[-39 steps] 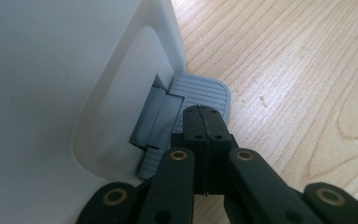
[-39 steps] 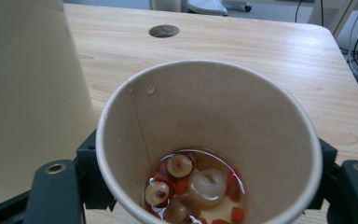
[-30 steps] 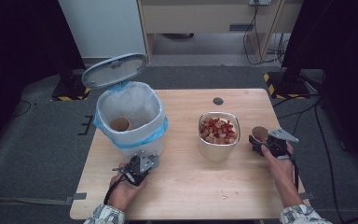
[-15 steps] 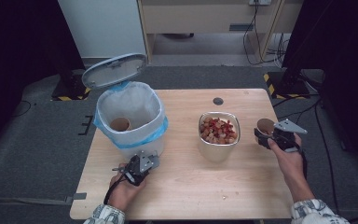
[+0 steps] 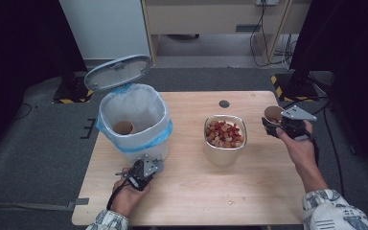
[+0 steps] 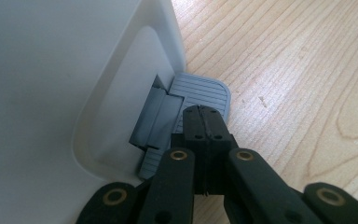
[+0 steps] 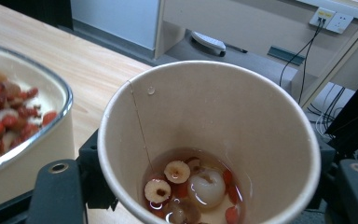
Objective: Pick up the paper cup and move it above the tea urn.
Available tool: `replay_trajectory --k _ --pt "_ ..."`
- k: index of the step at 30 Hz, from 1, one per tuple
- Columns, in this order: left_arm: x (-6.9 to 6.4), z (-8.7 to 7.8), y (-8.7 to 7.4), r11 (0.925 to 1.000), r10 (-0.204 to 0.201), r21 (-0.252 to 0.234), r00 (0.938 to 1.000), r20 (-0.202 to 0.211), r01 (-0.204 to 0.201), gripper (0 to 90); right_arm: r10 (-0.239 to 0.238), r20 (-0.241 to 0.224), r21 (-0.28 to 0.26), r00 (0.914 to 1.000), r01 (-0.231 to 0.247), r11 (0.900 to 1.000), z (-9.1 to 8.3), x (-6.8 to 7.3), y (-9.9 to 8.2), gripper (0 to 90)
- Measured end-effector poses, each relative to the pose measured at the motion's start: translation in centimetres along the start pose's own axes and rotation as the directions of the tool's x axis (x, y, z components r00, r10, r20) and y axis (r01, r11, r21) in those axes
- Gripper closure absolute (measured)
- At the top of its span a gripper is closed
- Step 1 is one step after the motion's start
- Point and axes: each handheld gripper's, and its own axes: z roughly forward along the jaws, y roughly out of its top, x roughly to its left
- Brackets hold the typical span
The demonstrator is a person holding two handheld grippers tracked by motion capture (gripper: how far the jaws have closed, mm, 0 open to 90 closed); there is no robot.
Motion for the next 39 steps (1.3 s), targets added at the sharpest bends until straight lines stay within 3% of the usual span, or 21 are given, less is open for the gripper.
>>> replay_trajectory --k 20,39 --pt "0.0 0.0 0.0 1.0 -0.001 -0.001 1.0 0.001 0.001 90.0 -0.002 0.011 -0.012 0.9999 0.002 0.9999 0.0 -1.6 2.4 28.1" --pt "0.1 0.0 0.0 1.0 -0.001 -0.004 1.0 0.001 0.001 90.0 -0.125 0.002 -0.037 0.9922 0.125 0.9915 0.9 -1.4 7.7 28.1"
